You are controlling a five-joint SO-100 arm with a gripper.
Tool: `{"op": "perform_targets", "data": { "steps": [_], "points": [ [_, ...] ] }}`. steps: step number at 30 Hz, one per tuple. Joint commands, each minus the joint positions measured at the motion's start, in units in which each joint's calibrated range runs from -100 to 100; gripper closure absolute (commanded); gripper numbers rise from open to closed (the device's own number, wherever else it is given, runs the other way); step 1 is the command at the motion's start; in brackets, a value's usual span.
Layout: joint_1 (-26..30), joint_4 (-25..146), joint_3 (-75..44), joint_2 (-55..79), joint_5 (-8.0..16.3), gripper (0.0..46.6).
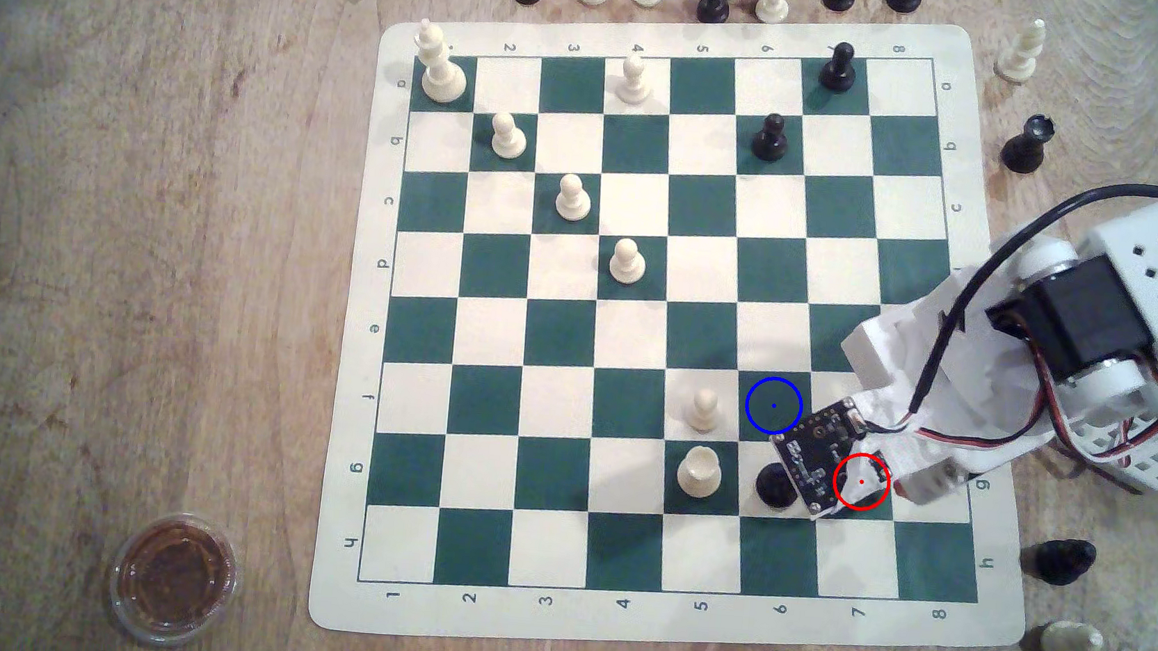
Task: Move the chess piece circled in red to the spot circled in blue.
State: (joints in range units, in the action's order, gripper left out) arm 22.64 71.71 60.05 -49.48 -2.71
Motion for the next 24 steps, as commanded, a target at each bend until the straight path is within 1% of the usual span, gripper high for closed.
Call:
{"op": "perform_targets", "data": {
  "steps": [1,2,4,6,14,18,19,20,22,24],
  "points": [
    [0.00,-1.20,-0.94,0.75,-0.15,34.5],
    [0.08,-1.52,-1.03,1.09,0.00,35.3],
    [0.39,-1.85,-1.31,1.26,0.20,35.4],
    [0.94,-2.10,-1.67,1.77,0.83,34.3],
    [1.33,-3.74,-1.76,2.36,1.22,34.0],
    [1.33,-4.06,-1.76,2.87,1.22,37.2],
    [1.41,-3.98,-1.76,3.04,1.07,40.8],
    [1.49,-4.06,-1.76,2.96,1.07,42.8],
    [1.80,-4.06,-1.76,2.79,1.17,44.5],
    [2.04,-3.98,-2.12,2.62,1.27,45.0]
  ]
}}
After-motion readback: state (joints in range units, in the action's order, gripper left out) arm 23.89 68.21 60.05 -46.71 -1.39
